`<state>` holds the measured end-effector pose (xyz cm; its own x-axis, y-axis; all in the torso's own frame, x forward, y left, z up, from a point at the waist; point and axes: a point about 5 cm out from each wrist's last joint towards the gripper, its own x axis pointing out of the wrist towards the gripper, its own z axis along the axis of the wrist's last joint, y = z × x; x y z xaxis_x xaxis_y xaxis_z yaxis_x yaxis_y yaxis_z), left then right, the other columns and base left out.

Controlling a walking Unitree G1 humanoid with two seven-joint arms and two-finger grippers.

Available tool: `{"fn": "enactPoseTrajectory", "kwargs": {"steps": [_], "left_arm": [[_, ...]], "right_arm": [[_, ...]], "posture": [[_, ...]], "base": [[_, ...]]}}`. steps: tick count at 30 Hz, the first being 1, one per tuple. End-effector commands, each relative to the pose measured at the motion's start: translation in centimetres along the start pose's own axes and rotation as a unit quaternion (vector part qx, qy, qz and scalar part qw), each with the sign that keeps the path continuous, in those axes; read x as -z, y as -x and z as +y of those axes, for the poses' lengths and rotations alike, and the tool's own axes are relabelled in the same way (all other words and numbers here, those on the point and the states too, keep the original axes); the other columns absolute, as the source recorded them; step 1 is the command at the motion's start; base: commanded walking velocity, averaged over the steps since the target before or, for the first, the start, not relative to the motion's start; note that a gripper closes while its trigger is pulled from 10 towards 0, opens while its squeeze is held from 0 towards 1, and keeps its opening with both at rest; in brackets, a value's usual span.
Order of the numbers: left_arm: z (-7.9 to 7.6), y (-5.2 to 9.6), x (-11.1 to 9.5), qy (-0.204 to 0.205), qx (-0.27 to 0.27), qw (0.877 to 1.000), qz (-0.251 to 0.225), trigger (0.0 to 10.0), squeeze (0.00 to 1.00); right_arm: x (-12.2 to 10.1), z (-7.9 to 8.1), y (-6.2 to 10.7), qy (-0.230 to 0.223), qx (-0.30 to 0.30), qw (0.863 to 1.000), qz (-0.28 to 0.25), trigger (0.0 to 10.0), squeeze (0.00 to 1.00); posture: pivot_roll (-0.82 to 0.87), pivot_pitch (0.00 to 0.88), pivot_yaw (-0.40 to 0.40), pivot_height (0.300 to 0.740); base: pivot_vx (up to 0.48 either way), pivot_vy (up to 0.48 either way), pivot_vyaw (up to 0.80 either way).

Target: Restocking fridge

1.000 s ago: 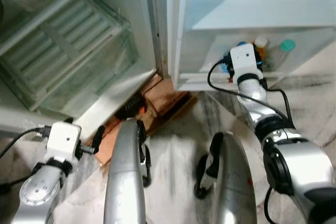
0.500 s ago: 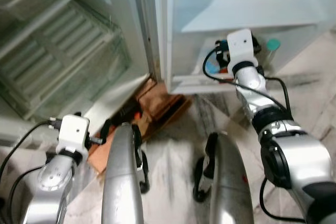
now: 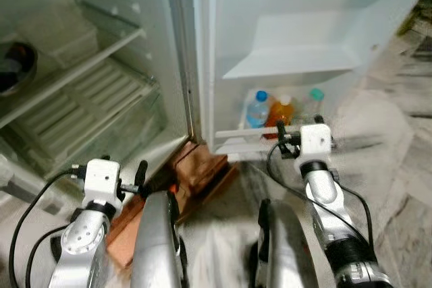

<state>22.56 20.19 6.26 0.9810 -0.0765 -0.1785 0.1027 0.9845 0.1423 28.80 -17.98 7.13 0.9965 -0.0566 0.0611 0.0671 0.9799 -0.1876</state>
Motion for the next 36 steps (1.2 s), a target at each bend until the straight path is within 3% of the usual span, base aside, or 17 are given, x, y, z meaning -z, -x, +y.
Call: {"fn": "enactPoseTrajectory", "kwargs": {"steps": [1,5,10,26,36], "left_arm": [[-0.2,-0.2,0.1,-0.006,0.003,1.0,0.001,10.0,0.0],[-0.8,-0.7,-0.1,-0.006,0.016,1.0,-0.008,10.0,0.0],[-0.9,-0.6,0.5,0.003,0.014,1.0,-0.001,10.0,0.0],[-1.3,-1.8,0.2,0.001,0.003,1.0,-0.015,10.0,0.0],[-1.6,-2.2,0.1,-0.006,0.01,1.0,-0.021,10.0,0.0]], "right_arm": [[-0.9,0.3,0.5,-0.012,0.007,1.0,-0.018,10.0,0.0],[-0.7,1.8,2.1,-0.032,-0.023,0.999,-0.018,10.0,0.0],[-0.6,2.1,3.2,-0.054,-0.032,0.998,0.0,10.0,0.0],[-3.3,1.1,0.6,-0.057,-0.034,0.997,-0.034,10.0,0.0],[-3.1,1.3,0.9,-0.059,-0.036,0.997,-0.027,10.0,0.0]], "posture": [[0.07,0.0,0.016,0.57],[0.06,0.0,0.011,0.57],[0.04,0.0,0.019,0.584],[0.02,0.0,0.016,0.684],[0.01,0.0,0.015,0.74]], "base": [[0.0,0.0,0.0],[0.0,0.0,0.0],[0.0,0.0,0.0],[0.0,0.0,0.0],[0.0,0.0,0.0]]}}
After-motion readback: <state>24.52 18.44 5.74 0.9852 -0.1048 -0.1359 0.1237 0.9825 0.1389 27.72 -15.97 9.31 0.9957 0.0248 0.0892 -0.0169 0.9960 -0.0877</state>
